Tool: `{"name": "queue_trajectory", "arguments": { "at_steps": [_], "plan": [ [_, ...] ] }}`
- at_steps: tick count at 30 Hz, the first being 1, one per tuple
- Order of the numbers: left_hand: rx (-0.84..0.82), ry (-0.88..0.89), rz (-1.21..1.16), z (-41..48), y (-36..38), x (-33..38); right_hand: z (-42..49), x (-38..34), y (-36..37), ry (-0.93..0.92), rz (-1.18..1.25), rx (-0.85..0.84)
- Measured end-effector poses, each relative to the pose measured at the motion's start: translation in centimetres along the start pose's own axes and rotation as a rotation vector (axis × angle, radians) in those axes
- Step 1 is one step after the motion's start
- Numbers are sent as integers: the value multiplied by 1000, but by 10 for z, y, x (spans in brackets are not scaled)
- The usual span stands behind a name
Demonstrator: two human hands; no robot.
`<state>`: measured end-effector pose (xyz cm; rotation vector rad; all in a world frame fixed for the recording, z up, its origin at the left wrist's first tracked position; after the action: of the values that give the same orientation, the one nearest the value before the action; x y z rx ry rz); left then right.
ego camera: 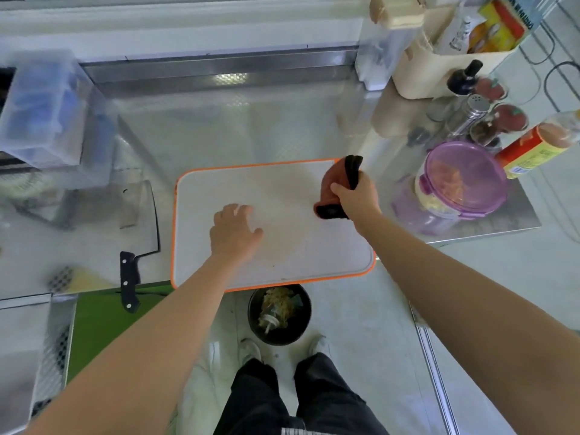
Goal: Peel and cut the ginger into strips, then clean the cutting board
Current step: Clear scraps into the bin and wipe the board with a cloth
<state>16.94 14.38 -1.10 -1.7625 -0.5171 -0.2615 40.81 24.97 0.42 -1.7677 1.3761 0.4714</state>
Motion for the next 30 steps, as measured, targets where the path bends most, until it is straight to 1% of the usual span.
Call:
{"name": "queue_trajectory", "arguments": {
  "at_steps": [1, 2, 4, 5, 7, 9, 12, 14, 15, 18, 20, 22, 24, 25, 26, 29, 30],
  "plan": [
    [-25, -8, 52, 3, 5, -7, 8, -6, -5, -14, -28, 14],
    [-44, -28, 82, 6, 9, -11, 15, -7, -6, 11, -51, -7],
    [-58, -75, 95, 10, 20, -18, 25, 6, 0, 101, -145, -57],
    [-38, -83, 105, 12, 23, -19, 28, 13, 1, 97, -240, -14],
    [35, -79, 147, 14, 22, -18, 26, 18, 2, -34, -388, 159],
    [72, -72, 190, 13, 20, -17, 16, 17, 14, -180, -500, 271],
    [83, -68, 214, 11, 21, -16, 10, 28, 43, -193, -783, 288],
    [87, -55, 230, 10, 21, -14, 9, 34, 53, -239, -900, 303],
    [90, -48, 233, 11, 20, -13, 9, 33, 53, -282, -879, 310],
    [125, -43, 210, 10, 17, -16, 18, 18, 36, -389, -589, 239],
    [172, -37, 186, 9, 13, -19, 26, 4, 17, -462, -460, 240],
    [194, -26, 179, 9, 11, -23, 36, -1, 3, -462, -432, 305],
    [202, -16, 195, 9, 11, -26, 37, 8, 9, -414, -492, 326],
    [206, -20, 196, 8, 11, -27, 31, 15, 21, -433, -531, 292],
    [209, -25, 190, 8, 11, -28, 21, 23, 37, -477, -551, 217],
    [204, -9, 173, 5, 12, -32, -8, 37, 77, -593, -553, -134],
    [182, 10, 183, 4, 13, -33, -9, 32, 81, -598, -532, -196]
  ]
}}
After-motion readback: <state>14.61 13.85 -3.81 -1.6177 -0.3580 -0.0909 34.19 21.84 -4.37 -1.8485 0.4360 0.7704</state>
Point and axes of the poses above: each hand's wrist, its own z-axis towards the middle knuckle, its own y-axis out of the palm, x = y × z, the point moved 8 cm from there along z, towards the middle knuckle, and after that the axes turned 15 degrees about y, right-handed, at the moved point
